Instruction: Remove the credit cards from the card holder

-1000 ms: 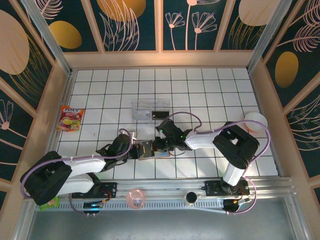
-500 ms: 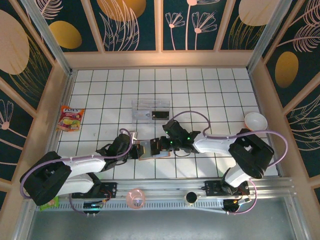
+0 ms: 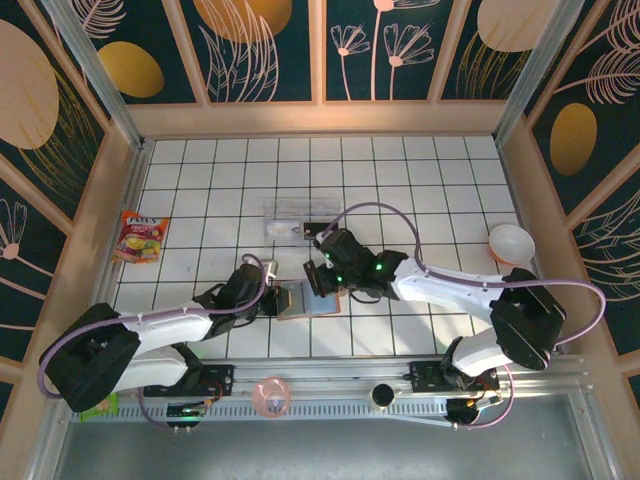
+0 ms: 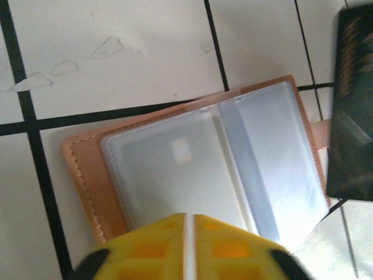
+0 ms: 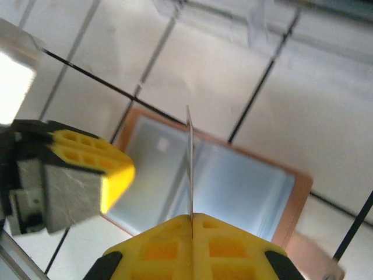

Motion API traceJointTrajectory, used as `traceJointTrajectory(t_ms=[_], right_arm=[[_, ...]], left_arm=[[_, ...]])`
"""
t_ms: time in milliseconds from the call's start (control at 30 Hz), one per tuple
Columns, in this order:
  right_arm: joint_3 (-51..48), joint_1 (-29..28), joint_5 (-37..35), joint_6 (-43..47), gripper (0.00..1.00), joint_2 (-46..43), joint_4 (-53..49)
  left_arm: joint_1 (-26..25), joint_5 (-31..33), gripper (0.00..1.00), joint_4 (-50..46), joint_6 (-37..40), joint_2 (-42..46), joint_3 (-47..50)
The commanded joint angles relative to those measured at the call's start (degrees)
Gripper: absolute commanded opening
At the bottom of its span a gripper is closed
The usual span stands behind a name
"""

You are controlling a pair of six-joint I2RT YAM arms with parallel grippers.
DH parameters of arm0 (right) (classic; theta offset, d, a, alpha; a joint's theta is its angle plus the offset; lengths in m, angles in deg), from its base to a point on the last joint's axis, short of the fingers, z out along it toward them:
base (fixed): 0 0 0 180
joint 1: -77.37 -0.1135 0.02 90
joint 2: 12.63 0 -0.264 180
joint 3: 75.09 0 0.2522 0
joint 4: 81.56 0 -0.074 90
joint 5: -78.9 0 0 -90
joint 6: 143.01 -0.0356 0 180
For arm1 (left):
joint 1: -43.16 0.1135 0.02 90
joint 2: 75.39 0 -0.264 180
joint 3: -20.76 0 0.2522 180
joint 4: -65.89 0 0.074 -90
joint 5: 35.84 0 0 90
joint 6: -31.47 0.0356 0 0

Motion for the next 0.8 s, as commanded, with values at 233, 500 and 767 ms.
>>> traceJointTrajectory(t_ms=[233, 500, 767], right_arm=[[15.88, 10.82, 2.39, 27.09, 0.0, -1.01, -4.93], [27.16, 20.35, 17.77, 41.12, 0.0, 2.72, -7.62], [41.17, 21.43, 23.37, 59.15, 0.0, 14.5, -22.95]], left_arm=[[0.11, -0.49, 0.7, -7.91, 0.68, 6.23, -4.91], [0.15, 3.39, 0.99, -15.33, 2.08, 9.21, -9.41], [0.64, 8.42, 0.99, -19.13, 2.07, 8.17, -12.75]])
